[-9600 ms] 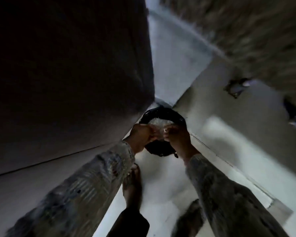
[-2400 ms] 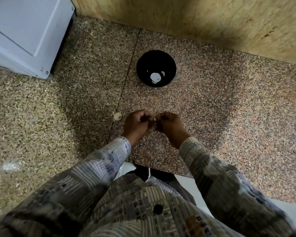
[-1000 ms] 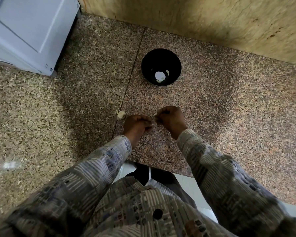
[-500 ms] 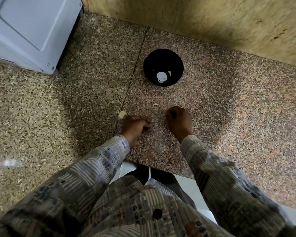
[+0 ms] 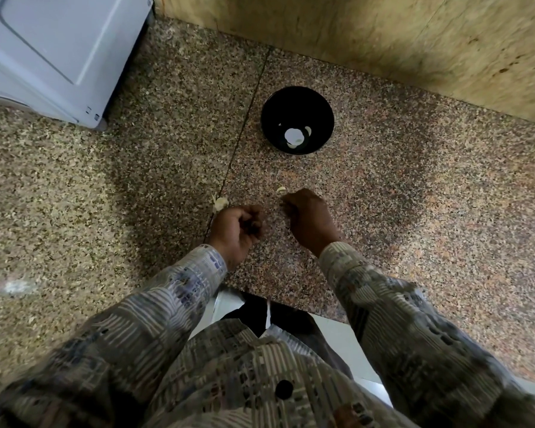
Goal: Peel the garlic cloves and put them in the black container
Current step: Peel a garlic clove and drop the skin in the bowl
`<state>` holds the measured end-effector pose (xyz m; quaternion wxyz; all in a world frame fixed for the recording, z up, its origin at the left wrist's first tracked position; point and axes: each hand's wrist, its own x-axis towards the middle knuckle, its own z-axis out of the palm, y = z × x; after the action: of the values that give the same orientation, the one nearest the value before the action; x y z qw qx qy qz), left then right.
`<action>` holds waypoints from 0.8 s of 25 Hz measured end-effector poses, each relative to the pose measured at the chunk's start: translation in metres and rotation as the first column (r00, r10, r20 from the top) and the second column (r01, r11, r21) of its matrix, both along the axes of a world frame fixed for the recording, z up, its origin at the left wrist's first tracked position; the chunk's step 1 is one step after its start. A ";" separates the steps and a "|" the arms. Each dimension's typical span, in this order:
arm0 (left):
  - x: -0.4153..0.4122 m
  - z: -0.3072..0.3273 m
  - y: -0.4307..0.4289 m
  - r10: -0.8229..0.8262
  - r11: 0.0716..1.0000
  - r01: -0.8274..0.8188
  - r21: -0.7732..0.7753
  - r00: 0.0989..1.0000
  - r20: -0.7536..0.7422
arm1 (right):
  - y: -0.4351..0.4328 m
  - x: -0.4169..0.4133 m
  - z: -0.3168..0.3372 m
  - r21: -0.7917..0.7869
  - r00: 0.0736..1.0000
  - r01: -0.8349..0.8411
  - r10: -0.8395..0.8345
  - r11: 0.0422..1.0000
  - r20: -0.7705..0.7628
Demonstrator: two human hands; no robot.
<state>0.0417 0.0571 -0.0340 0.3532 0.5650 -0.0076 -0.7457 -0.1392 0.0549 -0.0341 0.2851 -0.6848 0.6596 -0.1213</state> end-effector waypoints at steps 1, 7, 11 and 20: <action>0.001 0.000 0.002 0.032 0.999 -0.032 0.007 0.999 -0.038 | -0.004 0.000 -0.002 -0.009 1.000 0.011 -0.011 1.000 -0.022; 0.001 -0.003 0.005 -0.027 0.999 0.028 0.038 0.999 -0.034 | 0.013 -0.005 -0.010 -0.024 0.981 -0.188 0.186 0.982 -0.062; 0.001 -0.002 0.009 -0.005 1.000 0.006 0.022 0.999 -0.048 | 0.009 -0.007 -0.009 -0.037 1.000 -0.003 0.003 0.999 0.001; -0.005 -0.002 0.019 0.085 0.996 -0.084 0.022 0.995 -0.056 | 0.051 0.004 -0.020 -0.202 0.894 -0.404 0.340 0.892 -0.291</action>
<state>0.0369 0.0762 -0.0358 0.3789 0.5466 0.0337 -0.7460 -0.1351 0.1059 -0.0543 0.1272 -0.8399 0.5240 -0.0620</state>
